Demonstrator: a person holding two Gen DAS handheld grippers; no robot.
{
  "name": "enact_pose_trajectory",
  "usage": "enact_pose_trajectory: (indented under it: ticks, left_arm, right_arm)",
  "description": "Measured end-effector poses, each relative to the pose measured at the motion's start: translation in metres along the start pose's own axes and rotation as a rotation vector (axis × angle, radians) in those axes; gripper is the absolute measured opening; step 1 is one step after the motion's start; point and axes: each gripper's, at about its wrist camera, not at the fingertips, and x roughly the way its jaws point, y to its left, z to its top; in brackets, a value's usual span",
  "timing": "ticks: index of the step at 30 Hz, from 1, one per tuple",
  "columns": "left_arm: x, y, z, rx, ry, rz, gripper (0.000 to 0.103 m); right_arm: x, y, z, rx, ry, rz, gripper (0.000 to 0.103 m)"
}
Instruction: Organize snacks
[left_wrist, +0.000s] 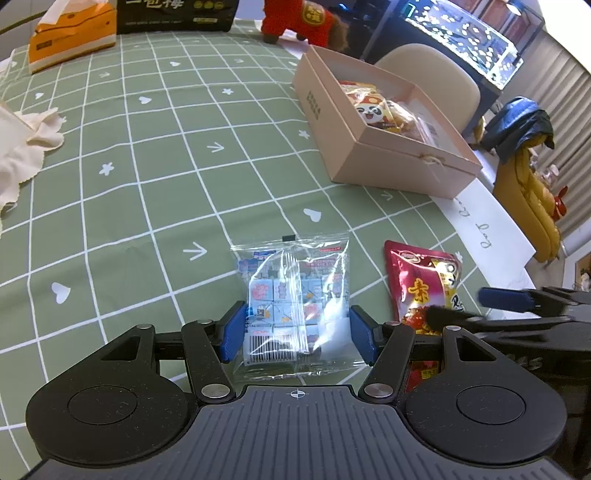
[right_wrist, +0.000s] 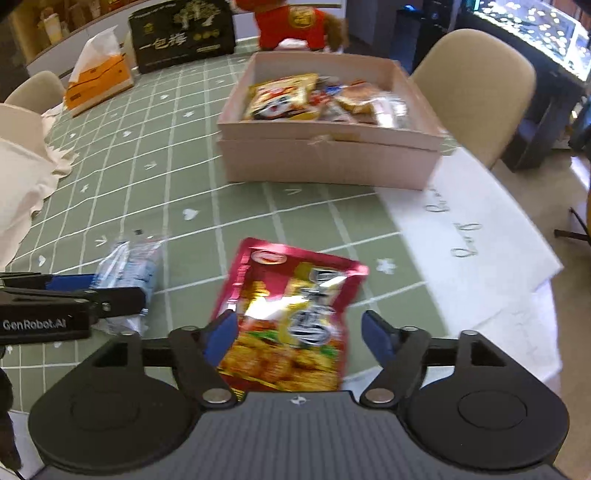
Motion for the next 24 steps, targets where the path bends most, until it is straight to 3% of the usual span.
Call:
enact_pose_trajectory:
  ticks: [3, 7, 12, 15, 18, 21, 24]
  left_arm:
    - [0.0, 0.0, 0.0, 0.003, -0.001, -0.001, 0.065]
    - [0.0, 0.001, -0.001, 0.003, -0.002, -0.004, 0.065]
    - [0.0, 0.001, -0.001, 0.003, -0.003, -0.004, 0.065]
    - [-0.001, 0.001, -0.001, 0.001, -0.004, -0.007, 0.065]
    - [-0.001, 0.001, -0.001, 0.002, -0.004, -0.007, 0.065]
    - [-0.001, 0.0, -0.001, 0.009, -0.004, -0.003, 0.065]
    - [0.0, 0.0, 0.0, 0.014, -0.004, 0.0, 0.064]
  right_arm:
    - [0.017, 0.011, 0.003, -0.005, 0.052, -0.023, 0.086]
    - [0.027, 0.008, 0.004, 0.013, 0.041, -0.003, 0.102]
    - [0.03, 0.006, 0.005, -0.003, 0.025, -0.006, 0.102]
    - [0.019, 0.009, 0.005, -0.035, 0.015, 0.0, 0.086]
    - [0.001, 0.014, 0.002, -0.105, -0.04, -0.036, 0.053]
    - [-0.01, 0.007, 0.002, -0.095, -0.04, -0.015, 0.042]
    - [-0.018, -0.001, 0.003, -0.066, -0.046, 0.003, 0.038]
